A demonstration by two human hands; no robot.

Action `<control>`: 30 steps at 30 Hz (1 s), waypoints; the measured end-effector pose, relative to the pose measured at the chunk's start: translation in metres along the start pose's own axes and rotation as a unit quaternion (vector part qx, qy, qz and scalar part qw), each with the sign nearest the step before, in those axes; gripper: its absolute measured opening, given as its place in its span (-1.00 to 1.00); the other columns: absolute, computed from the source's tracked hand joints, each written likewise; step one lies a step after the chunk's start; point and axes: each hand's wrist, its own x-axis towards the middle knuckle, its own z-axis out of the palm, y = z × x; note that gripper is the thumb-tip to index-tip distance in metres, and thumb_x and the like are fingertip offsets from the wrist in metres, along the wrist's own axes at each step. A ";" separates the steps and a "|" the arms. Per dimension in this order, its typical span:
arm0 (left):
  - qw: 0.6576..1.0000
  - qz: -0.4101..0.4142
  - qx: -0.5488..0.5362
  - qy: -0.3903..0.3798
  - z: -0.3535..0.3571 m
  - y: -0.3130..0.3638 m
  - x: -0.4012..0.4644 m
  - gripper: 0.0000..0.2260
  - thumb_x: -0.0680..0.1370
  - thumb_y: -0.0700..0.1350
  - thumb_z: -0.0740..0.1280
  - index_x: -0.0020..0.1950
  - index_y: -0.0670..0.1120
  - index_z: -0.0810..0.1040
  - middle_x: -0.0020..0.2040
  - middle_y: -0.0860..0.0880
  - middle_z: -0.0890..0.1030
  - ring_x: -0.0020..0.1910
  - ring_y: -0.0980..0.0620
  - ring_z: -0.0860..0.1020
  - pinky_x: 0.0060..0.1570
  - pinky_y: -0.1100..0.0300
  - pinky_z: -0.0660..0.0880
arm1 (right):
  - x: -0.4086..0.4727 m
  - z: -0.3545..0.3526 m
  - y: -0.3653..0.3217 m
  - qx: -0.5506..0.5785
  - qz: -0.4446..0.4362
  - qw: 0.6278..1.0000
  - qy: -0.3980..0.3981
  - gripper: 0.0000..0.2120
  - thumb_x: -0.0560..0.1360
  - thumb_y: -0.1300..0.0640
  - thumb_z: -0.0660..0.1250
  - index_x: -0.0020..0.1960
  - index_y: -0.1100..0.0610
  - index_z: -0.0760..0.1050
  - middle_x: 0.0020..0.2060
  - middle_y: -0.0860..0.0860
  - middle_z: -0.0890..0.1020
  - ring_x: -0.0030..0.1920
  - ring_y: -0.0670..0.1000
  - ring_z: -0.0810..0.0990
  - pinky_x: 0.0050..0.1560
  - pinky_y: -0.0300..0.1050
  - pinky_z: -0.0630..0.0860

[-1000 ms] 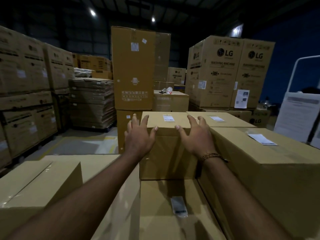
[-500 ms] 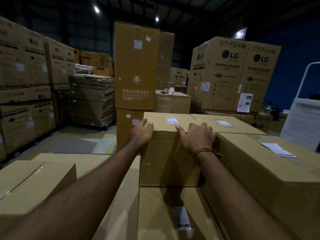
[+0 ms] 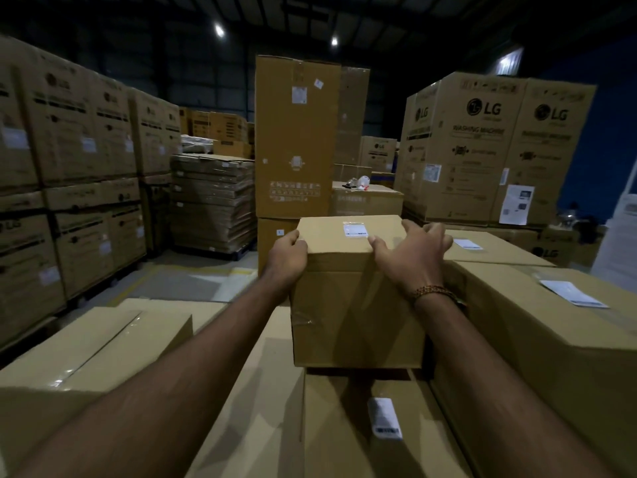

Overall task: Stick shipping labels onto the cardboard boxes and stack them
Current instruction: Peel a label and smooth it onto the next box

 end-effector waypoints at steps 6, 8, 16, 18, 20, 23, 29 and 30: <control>0.999 0.045 0.007 0.030 -0.045 0.024 -0.049 -0.54 0.75 0.01 0.15 0.67 0.02 0.27 0.59 -0.04 0.39 0.46 -0.07 0.42 0.43 -0.17 0.44 | -0.030 -0.048 -0.027 0.038 -0.001 0.999 -0.005 -0.24 0.55 -0.31 0.43 0.58 0.12 0.43 0.42 0.15 0.50 0.47 0.20 0.28 0.09 -0.03 0.25; 0.998 0.056 0.007 0.042 -0.060 0.031 -0.071 -0.54 0.75 0.03 0.15 0.67 0.05 0.27 0.58 -0.04 0.40 0.44 -0.06 0.45 0.39 -0.17 0.48 | -0.046 -0.057 -0.034 0.033 -0.012 0.999 -0.008 -0.27 0.54 -0.37 0.38 0.50 0.11 0.52 0.32 0.11 0.60 0.43 0.18 0.32 -0.01 -0.08 0.18; 0.991 0.072 0.049 0.100 -0.126 0.037 -0.172 -0.56 0.75 0.04 0.16 0.66 0.08 0.31 0.56 -0.01 0.41 0.24 0.11 0.43 -0.03 0.16 0.44 | -0.142 -0.089 -0.063 0.064 -0.062 0.995 -0.034 -0.34 0.53 -0.41 0.33 0.38 0.06 0.61 0.31 0.12 0.58 0.39 0.20 0.42 0.25 0.08 0.46; 0.988 0.074 0.066 0.115 -0.147 0.031 -0.201 -0.54 0.72 0.10 0.18 0.63 0.08 0.36 0.56 -0.01 0.43 0.34 0.04 0.46 0.22 0.00 0.52 | -0.171 -0.094 -0.069 0.090 -0.074 0.993 -0.034 -0.35 0.51 -0.41 0.35 0.36 0.05 0.63 0.27 0.12 0.62 0.32 0.17 0.52 0.30 0.15 0.53; 0.988 0.062 0.071 0.124 -0.167 0.022 -0.230 -0.51 0.67 0.14 0.18 0.60 0.09 0.40 0.53 0.00 0.47 0.41 -0.04 0.47 0.38 -0.16 0.48 | -0.202 -0.099 -0.077 0.105 -0.082 0.991 -0.027 -0.39 0.51 -0.37 0.38 0.34 0.05 0.65 0.23 0.12 0.63 0.27 0.17 0.56 0.32 0.20 0.54; 0.988 0.049 0.070 0.131 -0.196 0.007 -0.275 -0.55 0.71 0.10 0.18 0.61 0.07 0.40 0.52 0.01 0.46 0.40 -0.02 0.46 0.39 -0.17 0.48 | -0.250 -0.104 -0.091 0.119 -0.090 0.988 -0.025 -0.42 0.51 -0.34 0.40 0.32 0.06 0.66 0.22 0.14 0.63 0.26 0.18 0.57 0.33 0.24 0.53; 0.986 0.042 0.075 0.145 -0.249 -0.021 -0.341 -0.58 0.75 0.05 0.17 0.63 0.08 0.37 0.56 0.03 0.40 0.40 0.07 0.39 0.33 -0.02 0.42 | -0.336 -0.114 -0.121 0.132 -0.085 0.987 -0.030 -0.39 0.51 -0.31 0.43 0.40 0.07 0.61 0.28 0.14 0.60 0.29 0.18 0.57 0.32 0.20 0.55; 0.986 0.042 0.073 0.146 -0.259 -0.026 -0.351 -0.58 0.75 0.05 0.17 0.62 0.08 0.38 0.57 0.04 0.40 0.40 0.07 0.38 0.33 -0.01 0.42 | -0.351 -0.115 -0.124 0.133 -0.085 0.987 -0.028 -0.39 0.51 -0.30 0.44 0.40 0.07 0.60 0.29 0.15 0.60 0.29 0.18 0.57 0.32 0.17 0.55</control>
